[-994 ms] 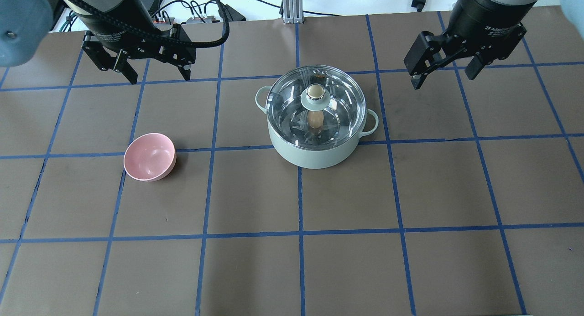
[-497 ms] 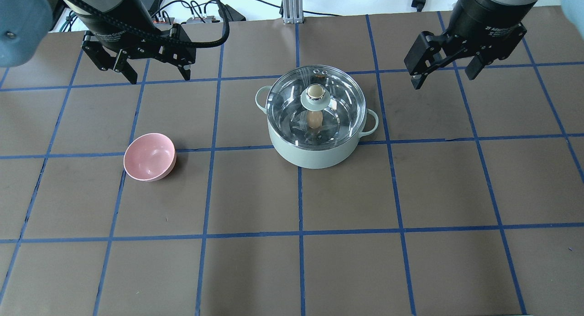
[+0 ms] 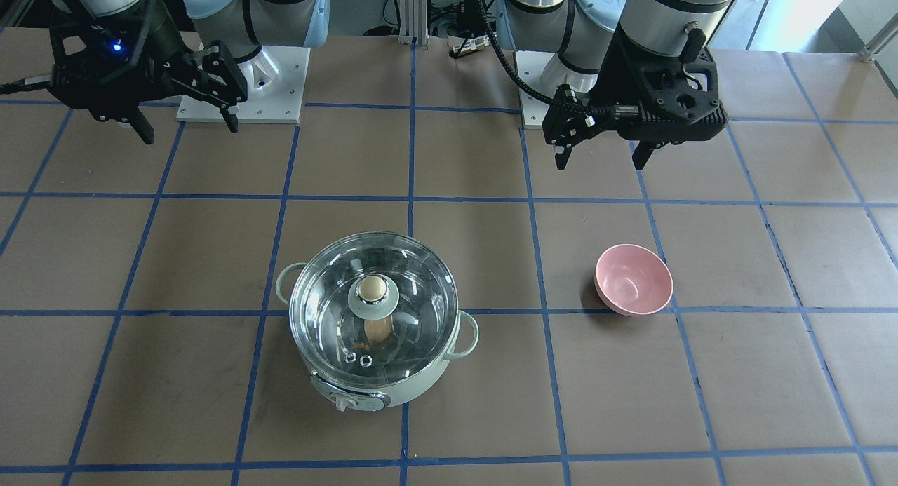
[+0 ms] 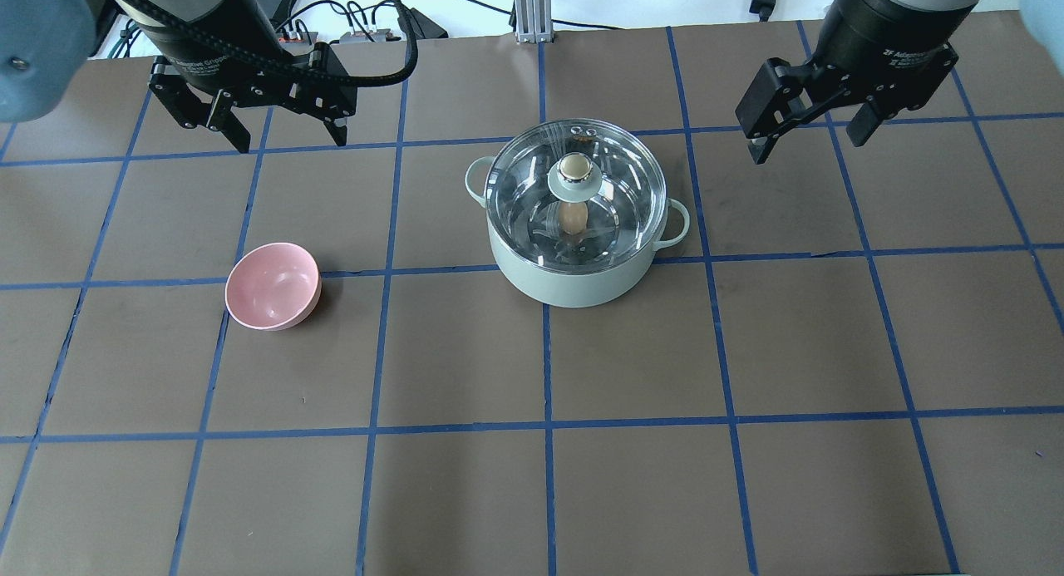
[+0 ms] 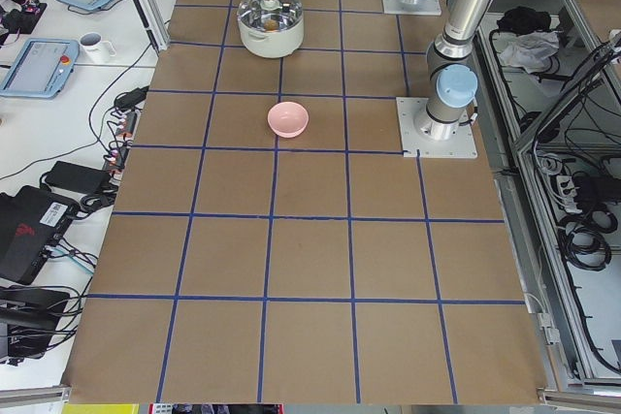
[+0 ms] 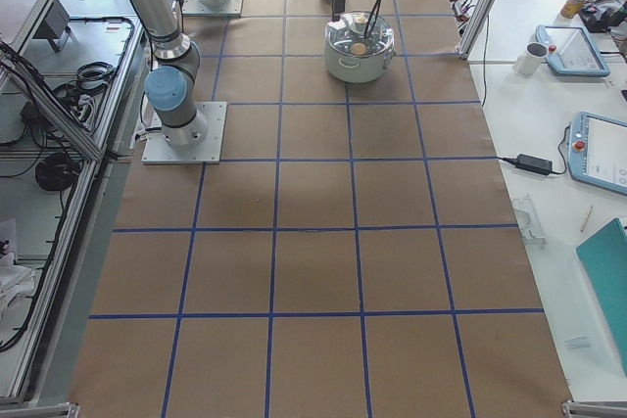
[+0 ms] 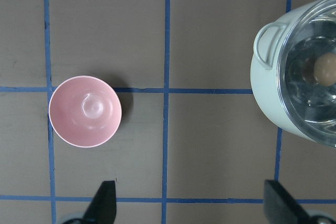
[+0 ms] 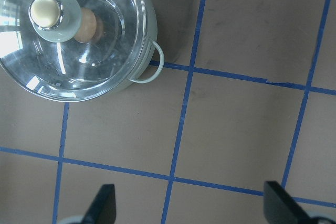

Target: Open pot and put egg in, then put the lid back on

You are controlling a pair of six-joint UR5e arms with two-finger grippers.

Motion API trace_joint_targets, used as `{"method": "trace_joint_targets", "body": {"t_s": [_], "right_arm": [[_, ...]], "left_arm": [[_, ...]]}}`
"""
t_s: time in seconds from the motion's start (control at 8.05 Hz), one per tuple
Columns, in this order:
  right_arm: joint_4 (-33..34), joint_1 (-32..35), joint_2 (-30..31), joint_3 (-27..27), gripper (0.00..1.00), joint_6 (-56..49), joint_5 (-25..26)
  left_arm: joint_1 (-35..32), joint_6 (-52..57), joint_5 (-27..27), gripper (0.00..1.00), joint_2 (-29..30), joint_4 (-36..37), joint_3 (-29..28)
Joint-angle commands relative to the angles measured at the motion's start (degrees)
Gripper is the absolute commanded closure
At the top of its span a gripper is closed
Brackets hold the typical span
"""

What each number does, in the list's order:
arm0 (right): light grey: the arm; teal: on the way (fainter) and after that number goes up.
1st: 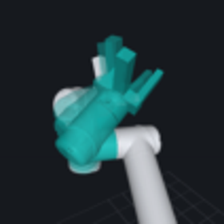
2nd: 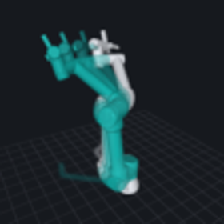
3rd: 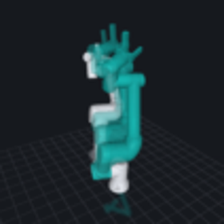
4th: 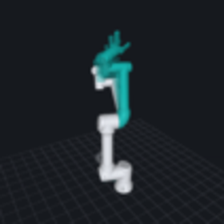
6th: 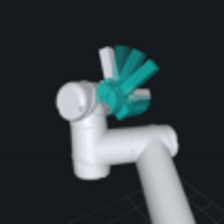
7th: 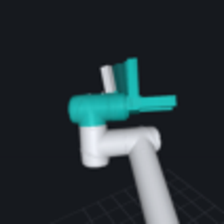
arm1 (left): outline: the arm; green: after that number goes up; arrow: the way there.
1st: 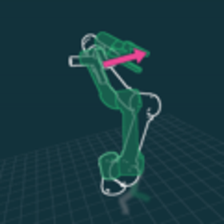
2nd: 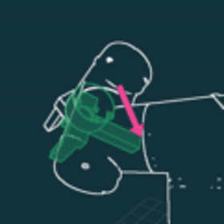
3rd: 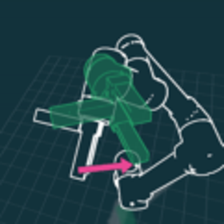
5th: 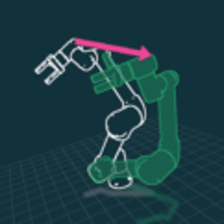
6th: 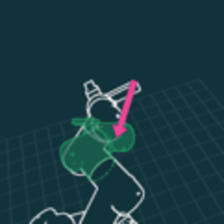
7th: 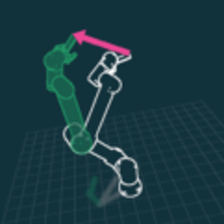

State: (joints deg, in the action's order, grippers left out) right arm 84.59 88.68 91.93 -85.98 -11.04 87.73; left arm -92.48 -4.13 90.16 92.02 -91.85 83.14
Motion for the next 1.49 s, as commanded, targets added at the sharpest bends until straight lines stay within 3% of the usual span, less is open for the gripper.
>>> {"method": "trace_joint_targets", "body": {"t_s": [0.0,1.37], "right_arm": [[0.0,-0.2,0.0,-0.1,0.00,0.0,-0.1],[0.0,-0.2,0.0,-0.3,0.00,0.8,-0.5]], "left_arm": [[-0.1,0.0,0.1,0.00,0.0,-0.1,0.0],[-0.1,0.0,0.0,0.00,0.0,0.0,0.1]]}}
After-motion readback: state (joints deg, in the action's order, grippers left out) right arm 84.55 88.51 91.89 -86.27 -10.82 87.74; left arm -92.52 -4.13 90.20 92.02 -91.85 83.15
